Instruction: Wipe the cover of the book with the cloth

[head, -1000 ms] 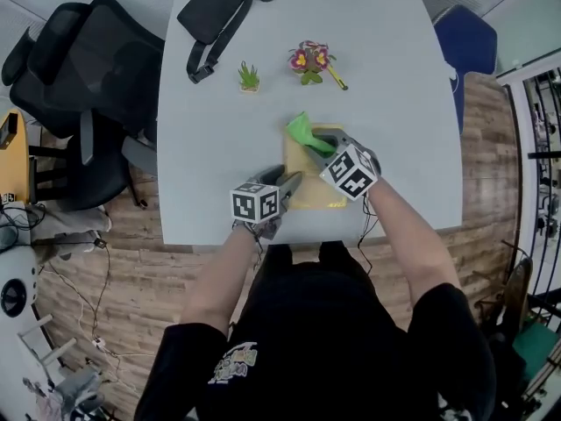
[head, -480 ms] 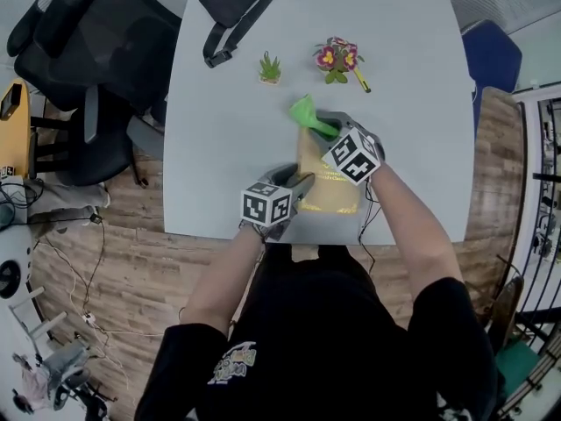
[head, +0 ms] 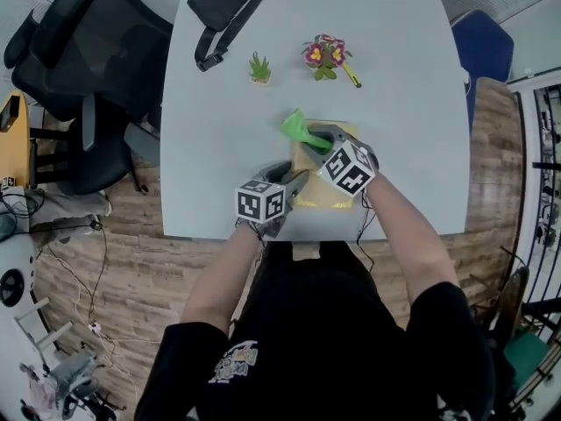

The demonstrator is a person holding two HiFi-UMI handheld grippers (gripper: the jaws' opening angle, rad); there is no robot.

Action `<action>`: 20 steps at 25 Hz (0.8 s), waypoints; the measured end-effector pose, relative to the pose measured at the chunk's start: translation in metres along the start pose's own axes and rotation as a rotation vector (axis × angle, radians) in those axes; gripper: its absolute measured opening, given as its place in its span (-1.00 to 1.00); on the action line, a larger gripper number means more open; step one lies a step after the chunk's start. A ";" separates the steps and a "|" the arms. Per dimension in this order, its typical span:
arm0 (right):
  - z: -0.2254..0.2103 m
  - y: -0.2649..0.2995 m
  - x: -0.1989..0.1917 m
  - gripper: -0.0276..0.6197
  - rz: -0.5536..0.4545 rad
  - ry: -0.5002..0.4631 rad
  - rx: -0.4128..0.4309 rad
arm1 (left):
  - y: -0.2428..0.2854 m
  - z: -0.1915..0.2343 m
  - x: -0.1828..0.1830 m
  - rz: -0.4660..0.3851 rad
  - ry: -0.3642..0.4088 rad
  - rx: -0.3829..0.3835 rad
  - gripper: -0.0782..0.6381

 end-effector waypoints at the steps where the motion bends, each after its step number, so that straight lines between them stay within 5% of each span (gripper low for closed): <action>1: 0.003 -0.001 -0.002 -0.62 -0.003 0.007 -0.002 | 0.000 0.000 0.000 0.000 0.000 0.000 -0.15; 20: 0.082 -0.028 -0.041 -0.62 -0.035 0.167 -0.088 | 0.002 0.003 0.002 0.022 -0.012 -0.015 -0.15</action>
Point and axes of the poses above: the fingertips, and each gripper's own axes: y forward along the fingers, z to its left, x out of its top, the point moved 5 cm from there along -y, backward along the fingers, and after that the axes turned 15 degrees about x, right-handed, at the moved point
